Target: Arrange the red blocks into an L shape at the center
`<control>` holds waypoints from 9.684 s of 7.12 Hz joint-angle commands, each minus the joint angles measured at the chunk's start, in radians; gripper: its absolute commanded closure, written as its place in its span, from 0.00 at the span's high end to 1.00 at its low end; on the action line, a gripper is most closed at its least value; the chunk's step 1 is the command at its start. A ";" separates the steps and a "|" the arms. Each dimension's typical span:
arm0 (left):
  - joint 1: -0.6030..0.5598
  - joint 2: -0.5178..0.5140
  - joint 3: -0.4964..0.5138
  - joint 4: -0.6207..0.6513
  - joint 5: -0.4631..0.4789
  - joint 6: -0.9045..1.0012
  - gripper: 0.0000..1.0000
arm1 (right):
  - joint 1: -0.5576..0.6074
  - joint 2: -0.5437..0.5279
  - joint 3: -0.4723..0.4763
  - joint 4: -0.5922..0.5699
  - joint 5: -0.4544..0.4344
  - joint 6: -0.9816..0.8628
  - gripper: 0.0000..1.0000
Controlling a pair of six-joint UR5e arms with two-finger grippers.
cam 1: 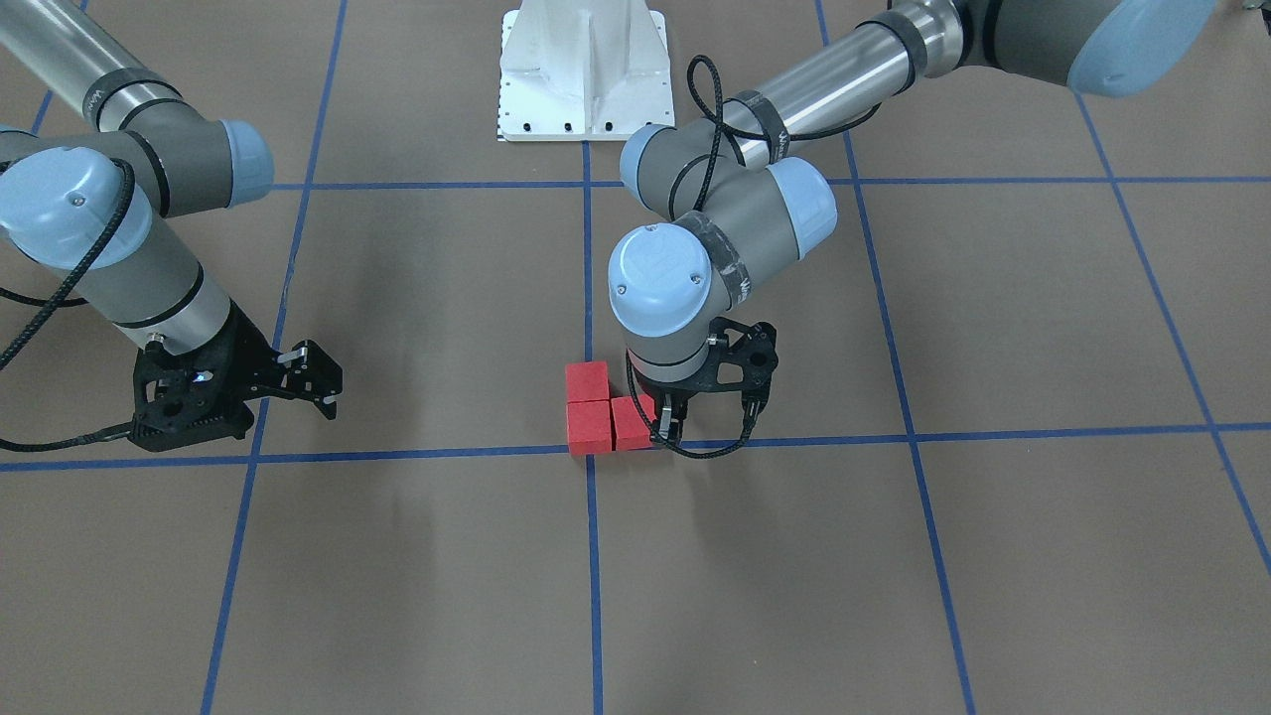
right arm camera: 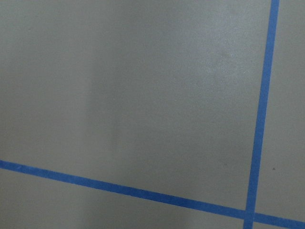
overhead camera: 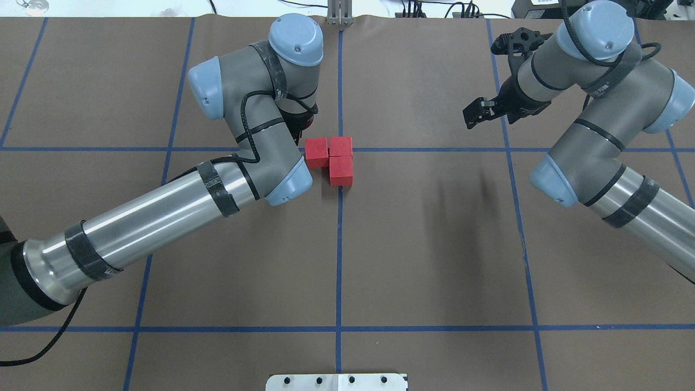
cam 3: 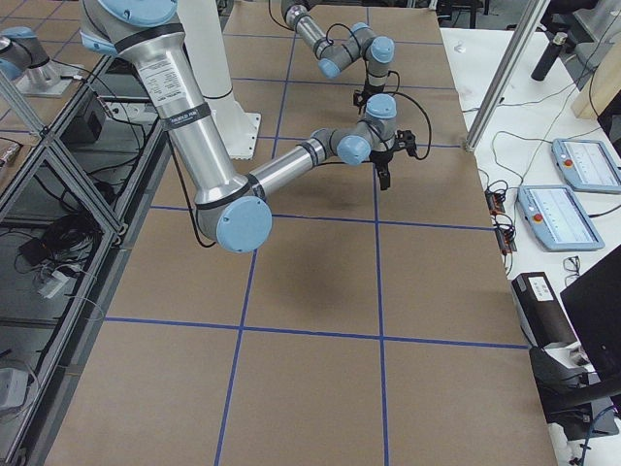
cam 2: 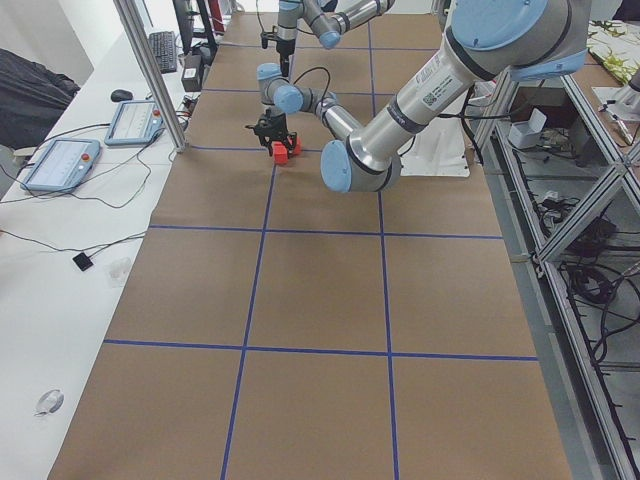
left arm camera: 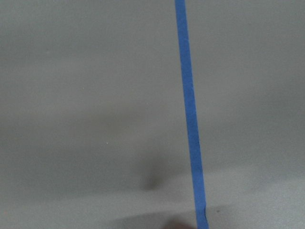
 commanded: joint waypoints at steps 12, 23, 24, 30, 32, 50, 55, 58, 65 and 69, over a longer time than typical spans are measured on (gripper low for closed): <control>-0.009 0.185 -0.111 -0.320 -0.095 0.413 0.00 | 0.021 0.004 -0.019 0.000 0.000 -0.002 0.99; -0.006 0.159 0.012 -0.535 -0.163 0.421 0.00 | 0.035 0.002 -0.023 0.000 0.011 -0.003 0.99; -0.002 0.141 0.021 -0.537 -0.163 0.395 0.00 | 0.038 0.001 -0.025 0.000 0.011 -0.005 0.99; -0.029 0.118 0.057 -0.534 -0.163 0.411 0.00 | 0.040 0.001 -0.025 -0.002 0.011 -0.003 0.99; -0.035 0.119 0.057 -0.521 -0.169 0.411 0.00 | 0.040 0.001 -0.025 -0.002 0.011 -0.003 0.99; -0.931 0.947 -0.367 -0.206 -0.373 2.545 1.00 | 0.646 -0.363 -0.091 -0.192 0.233 -0.793 0.99; -0.873 1.004 -0.472 -0.204 -0.232 2.254 1.00 | 0.657 -0.453 0.014 -0.221 0.337 -0.634 0.99; -0.845 1.018 -0.546 -0.136 -0.204 2.217 1.00 | 0.657 -0.515 0.089 -0.212 0.339 -0.597 0.99; -0.848 1.029 -0.529 -0.142 -0.388 2.220 1.00 | 0.657 -0.513 0.087 -0.210 0.348 -0.591 0.99; -0.848 1.030 -0.520 -0.143 -0.388 2.220 1.00 | 0.657 -0.510 0.087 -0.210 0.351 -0.592 0.99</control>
